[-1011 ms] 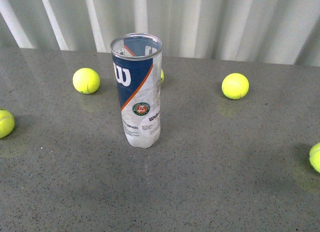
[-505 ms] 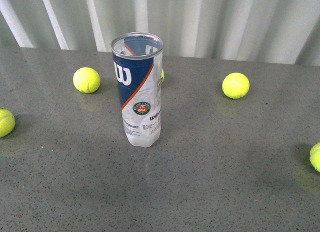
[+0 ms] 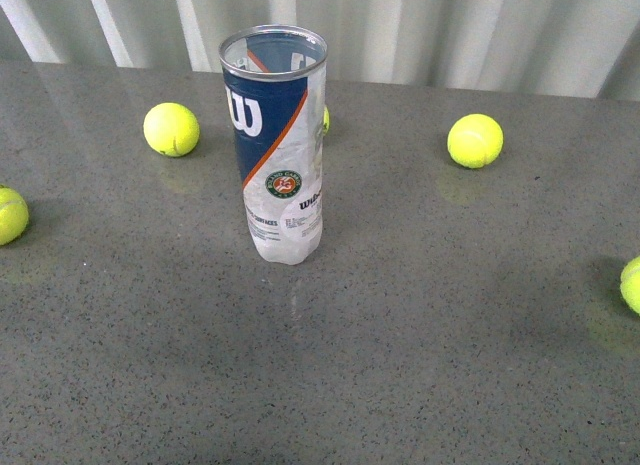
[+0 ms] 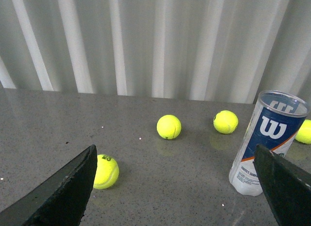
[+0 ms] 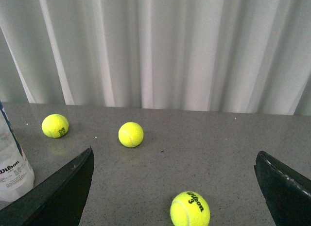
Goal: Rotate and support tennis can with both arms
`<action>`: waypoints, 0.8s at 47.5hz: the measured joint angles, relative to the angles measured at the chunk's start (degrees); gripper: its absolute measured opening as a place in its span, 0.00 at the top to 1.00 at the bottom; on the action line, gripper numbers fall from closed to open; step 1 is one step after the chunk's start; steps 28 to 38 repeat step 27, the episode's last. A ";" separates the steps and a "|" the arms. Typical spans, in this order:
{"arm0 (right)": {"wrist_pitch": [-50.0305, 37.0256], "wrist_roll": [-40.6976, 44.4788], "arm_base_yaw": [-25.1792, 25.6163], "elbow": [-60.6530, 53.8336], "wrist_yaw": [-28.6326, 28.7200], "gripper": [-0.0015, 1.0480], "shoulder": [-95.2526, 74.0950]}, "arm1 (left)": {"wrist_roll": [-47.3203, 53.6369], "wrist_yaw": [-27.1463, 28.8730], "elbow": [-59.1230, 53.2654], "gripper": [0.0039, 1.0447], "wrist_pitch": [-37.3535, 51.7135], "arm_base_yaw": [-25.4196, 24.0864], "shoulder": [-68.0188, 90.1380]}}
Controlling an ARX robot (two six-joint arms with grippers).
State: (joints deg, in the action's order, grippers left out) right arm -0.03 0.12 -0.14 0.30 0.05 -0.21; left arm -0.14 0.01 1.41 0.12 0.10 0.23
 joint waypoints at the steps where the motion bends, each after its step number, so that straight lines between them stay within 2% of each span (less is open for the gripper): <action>1: 0.00 0.00 0.00 0.00 0.00 0.07 0.00 | 0.00 -0.02 0.00 0.06 0.00 0.00 0.00; 38: 0.00 0.00 0.00 0.00 0.02 0.07 0.00 | 0.00 0.00 0.00 0.06 0.00 0.00 0.00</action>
